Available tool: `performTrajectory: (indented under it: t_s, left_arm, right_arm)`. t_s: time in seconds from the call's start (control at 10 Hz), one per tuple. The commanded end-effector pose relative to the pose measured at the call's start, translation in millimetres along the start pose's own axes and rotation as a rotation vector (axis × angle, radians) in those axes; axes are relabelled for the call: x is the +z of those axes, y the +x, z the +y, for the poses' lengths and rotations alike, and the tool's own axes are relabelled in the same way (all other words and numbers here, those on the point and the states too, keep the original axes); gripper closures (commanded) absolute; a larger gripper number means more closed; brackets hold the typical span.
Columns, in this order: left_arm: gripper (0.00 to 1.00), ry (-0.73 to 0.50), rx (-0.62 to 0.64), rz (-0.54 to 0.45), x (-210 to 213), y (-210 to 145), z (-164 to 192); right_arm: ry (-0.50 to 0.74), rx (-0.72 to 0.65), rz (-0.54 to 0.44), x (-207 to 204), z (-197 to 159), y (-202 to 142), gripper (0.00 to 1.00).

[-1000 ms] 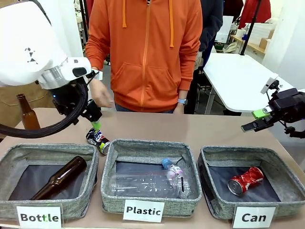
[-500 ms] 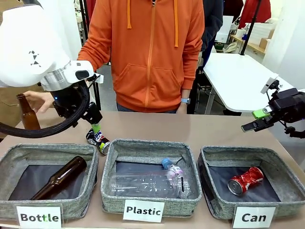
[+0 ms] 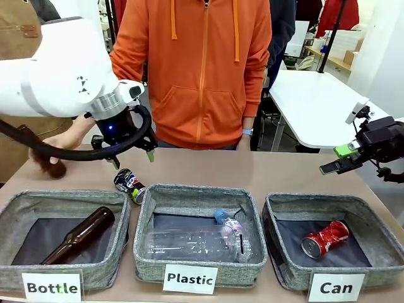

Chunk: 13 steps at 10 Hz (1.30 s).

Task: Sort the can waste into the basket.
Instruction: Pick up the can waste from the table and place it in the right Fabric basket.

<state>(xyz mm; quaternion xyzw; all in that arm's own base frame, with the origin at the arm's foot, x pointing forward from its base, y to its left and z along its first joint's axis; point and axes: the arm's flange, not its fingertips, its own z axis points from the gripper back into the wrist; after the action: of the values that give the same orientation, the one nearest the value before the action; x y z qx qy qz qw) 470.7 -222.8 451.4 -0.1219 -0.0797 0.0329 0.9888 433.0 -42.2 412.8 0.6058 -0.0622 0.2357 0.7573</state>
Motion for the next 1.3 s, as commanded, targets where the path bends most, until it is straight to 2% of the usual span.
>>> performTrajectory:
  t_s: [0.0, 0.1, 0.2, 0.4, 0.6, 0.7, 0.9, 1.0, 1.2]
  left_arm:
    - [0.0, 0.044, 0.062, -0.014, 9, 21, 9]
    - [0.0, 0.074, 0.107, 0.018, 20, 16, 26]
    - [0.0, 0.097, 0.082, 0.092, 45, -9, 53]
    - [0.0, 0.011, -0.06, 0.119, 104, -68, 119]
    - [0.0, -0.125, -0.124, 0.146, 160, -92, 214]
    - [0.0, -0.194, -0.179, 0.176, 179, -93, 258]
    - [0.0, -0.411, -0.226, 0.217, 202, -73, 340]
    - [0.0, -0.491, -0.176, 0.236, 203, -60, 375]
    - [0.0, -0.628, -0.264, 0.279, 195, -45, 421]
  right_arm:
    - [-0.015, 0.008, -0.002, -1, 1, -2, 0.01]
    - [-0.015, 0.008, -0.002, -1, 1, -2, 0.01]
    - [-0.015, 0.008, -0.002, -1, 1, -2, 0.01]
    - [-0.015, 0.008, -0.002, -1, 1, -2, 0.01]
    - [-0.015, 0.008, -0.002, -1, 1, -2, 0.01]
    - [-0.015, 0.008, -0.002, -1, 1, -2, 0.01]
    - [-0.015, 0.008, -0.002, -1, 1, -2, 0.01]
    - [-0.015, 0.008, -0.002, -1, 1, -2, 0.01]
    - [-0.015, 0.008, -0.002, -1, 1, -2, 0.01]
